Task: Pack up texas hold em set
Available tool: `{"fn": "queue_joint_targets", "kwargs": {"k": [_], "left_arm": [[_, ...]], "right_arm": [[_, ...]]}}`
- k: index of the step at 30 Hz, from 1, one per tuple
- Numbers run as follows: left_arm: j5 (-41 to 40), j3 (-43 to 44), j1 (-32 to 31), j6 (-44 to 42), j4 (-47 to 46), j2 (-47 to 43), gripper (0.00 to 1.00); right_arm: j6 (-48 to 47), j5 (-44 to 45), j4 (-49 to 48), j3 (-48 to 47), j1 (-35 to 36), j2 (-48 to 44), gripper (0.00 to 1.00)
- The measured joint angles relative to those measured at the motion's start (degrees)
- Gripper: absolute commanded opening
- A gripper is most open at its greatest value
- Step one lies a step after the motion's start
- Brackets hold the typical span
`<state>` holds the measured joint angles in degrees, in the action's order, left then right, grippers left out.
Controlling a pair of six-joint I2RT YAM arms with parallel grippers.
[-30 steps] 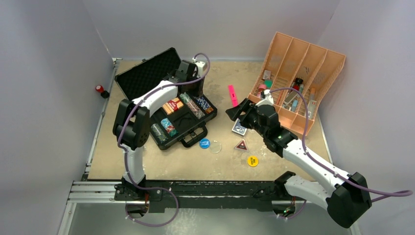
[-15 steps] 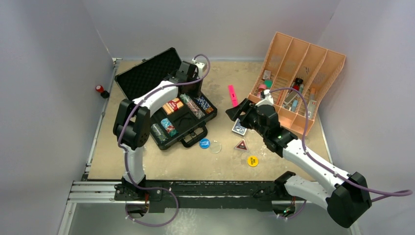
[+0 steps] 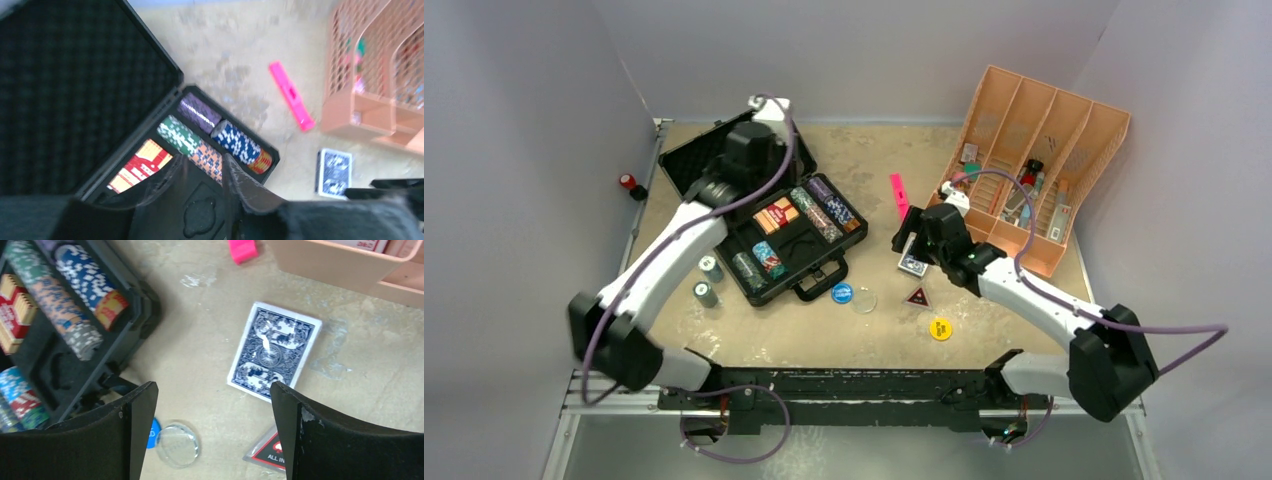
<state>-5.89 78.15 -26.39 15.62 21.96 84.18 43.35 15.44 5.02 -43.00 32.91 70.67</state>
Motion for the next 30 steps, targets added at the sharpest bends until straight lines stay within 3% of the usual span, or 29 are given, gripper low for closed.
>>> {"fn": "queue_joint_targets", "kwargs": {"k": [4, 7, 13, 20, 30], "left_arm": [[-5.1, -6.2, 0.0, 2.2, -2.1, -13.9, 0.44], [-9.3, -11.7, 0.0, 4.3, -2.5, -21.7, 0.62], [-15.7, -20.0, 0.0, 10.2, 0.0, -28.6, 0.81], [-16.6, -24.7, 0.0, 12.5, 2.0, -29.8, 0.85], [-13.3, -26.6, 0.0, 12.5, 1.9, -31.4, 0.86]], "right_arm": [[-0.2, 2.4, 2.9, -2.2, -0.2, 3.6, 0.95], [0.4, 5.9, 6.3, -5.3, -0.5, 7.7, 0.96], [1.9, 10.0, 10.2, -11.4, -0.8, 18.1, 0.95], [2.7, 10.7, 13.3, -16.3, -0.8, 27.2, 0.92], [7.7, 12.9, 15.4, -17.4, -0.8, 28.1, 0.89]]}}
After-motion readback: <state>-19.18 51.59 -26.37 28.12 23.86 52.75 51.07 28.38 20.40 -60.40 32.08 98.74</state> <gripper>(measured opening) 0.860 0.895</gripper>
